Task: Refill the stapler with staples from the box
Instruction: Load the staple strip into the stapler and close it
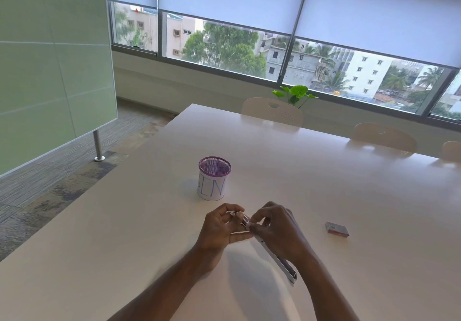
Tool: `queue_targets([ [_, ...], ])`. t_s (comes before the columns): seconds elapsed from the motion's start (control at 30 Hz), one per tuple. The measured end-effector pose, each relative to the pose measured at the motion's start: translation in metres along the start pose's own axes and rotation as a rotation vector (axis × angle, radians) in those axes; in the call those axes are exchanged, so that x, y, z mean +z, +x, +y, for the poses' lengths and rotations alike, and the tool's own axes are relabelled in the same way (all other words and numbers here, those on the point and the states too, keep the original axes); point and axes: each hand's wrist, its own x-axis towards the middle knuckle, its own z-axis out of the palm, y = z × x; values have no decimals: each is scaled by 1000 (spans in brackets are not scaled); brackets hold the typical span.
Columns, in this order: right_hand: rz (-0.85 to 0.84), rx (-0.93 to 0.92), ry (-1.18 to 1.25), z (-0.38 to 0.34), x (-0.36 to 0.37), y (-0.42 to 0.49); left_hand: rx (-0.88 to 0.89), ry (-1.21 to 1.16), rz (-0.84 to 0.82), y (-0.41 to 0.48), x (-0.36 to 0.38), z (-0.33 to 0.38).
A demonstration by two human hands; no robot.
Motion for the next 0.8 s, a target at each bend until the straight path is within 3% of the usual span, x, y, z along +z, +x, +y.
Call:
queue_targets([
  [0.33, -116, -78, -29, 2, 6, -9, -51, 6, 39, 4, -3, -3],
  [0.53, -5, -107, 5, 6, 2, -12, -44, -36, 48, 2, -2, 0],
  [0.8, -33, -103, -133, 3, 11, -13, -52, -6, 24, 3, -1, -2],
])
